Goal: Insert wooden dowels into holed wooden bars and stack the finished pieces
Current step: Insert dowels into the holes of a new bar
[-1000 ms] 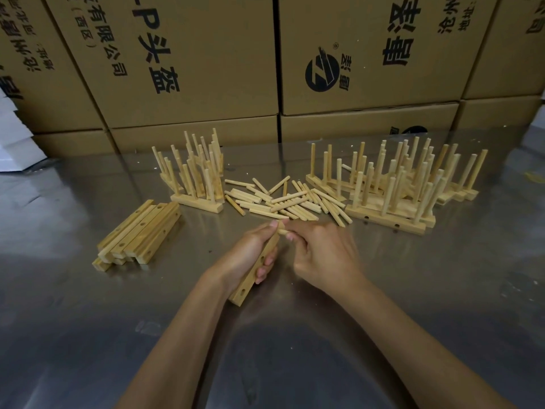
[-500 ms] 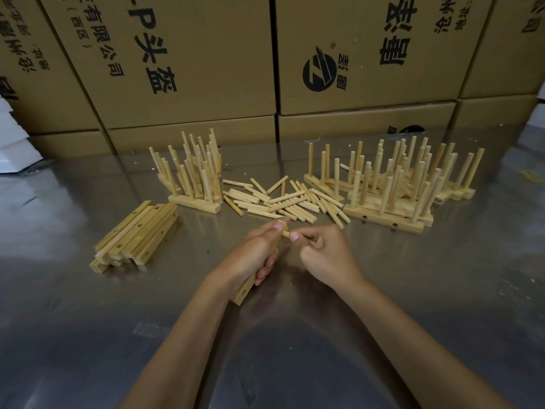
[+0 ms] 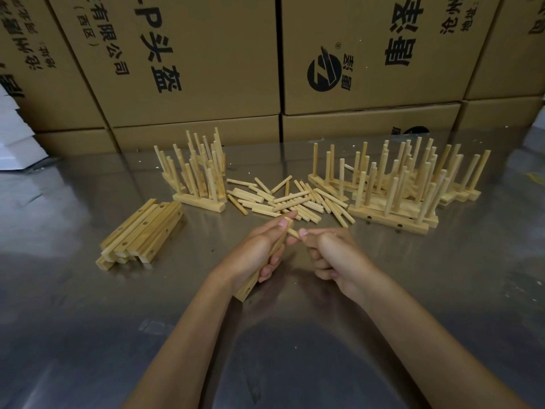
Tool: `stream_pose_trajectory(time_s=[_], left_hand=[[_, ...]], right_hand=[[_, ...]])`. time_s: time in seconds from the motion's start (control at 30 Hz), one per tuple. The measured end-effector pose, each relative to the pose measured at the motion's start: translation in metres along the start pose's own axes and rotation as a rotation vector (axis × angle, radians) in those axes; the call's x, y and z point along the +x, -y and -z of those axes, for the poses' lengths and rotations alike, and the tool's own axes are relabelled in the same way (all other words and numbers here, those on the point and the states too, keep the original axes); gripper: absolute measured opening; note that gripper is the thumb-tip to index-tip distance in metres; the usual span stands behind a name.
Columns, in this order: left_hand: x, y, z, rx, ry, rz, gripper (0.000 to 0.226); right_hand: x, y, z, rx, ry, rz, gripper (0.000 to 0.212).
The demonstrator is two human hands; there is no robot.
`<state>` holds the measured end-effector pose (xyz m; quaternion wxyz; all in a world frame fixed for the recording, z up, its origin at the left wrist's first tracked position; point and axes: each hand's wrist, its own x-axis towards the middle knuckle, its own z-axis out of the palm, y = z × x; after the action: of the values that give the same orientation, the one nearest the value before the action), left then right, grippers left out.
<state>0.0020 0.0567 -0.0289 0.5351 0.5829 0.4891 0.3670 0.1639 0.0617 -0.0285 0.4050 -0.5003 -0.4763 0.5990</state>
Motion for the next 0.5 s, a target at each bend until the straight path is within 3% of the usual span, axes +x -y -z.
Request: stream_pose_trajectory(time_s=[0.17, 0.27, 0.37, 0.43, 0.5], left_hand=[[0.002, -0.002, 0.002, -0.022, -0.021, 0.04, 0.036], [0.004, -0.002, 0.006, -0.08, -0.11, 0.087, 0.036], [0.005, -0.004, 0.012, -0.18, -0.178, 0.2, 0.042], [0.004, -0.006, 0.013, -0.27, -0.193, 0.242, 0.041], [0.002, -0.007, 0.014, -0.338, -0.22, 0.228, 0.029]], right_hand=[[0.001, 0.003, 0.004, -0.067, 0.048, -0.016, 0.027], [0.006, 0.007, 0.011, -0.32, -0.196, 0.257, 0.028], [0.014, 0.003, 0.034, -0.823, -0.568, 0.475, 0.02], [0.019, -0.003, 0.048, -1.039, -0.595, 0.429, 0.024], [0.023, -0.006, 0.05, -1.095, -0.561, 0.355, 0.023]])
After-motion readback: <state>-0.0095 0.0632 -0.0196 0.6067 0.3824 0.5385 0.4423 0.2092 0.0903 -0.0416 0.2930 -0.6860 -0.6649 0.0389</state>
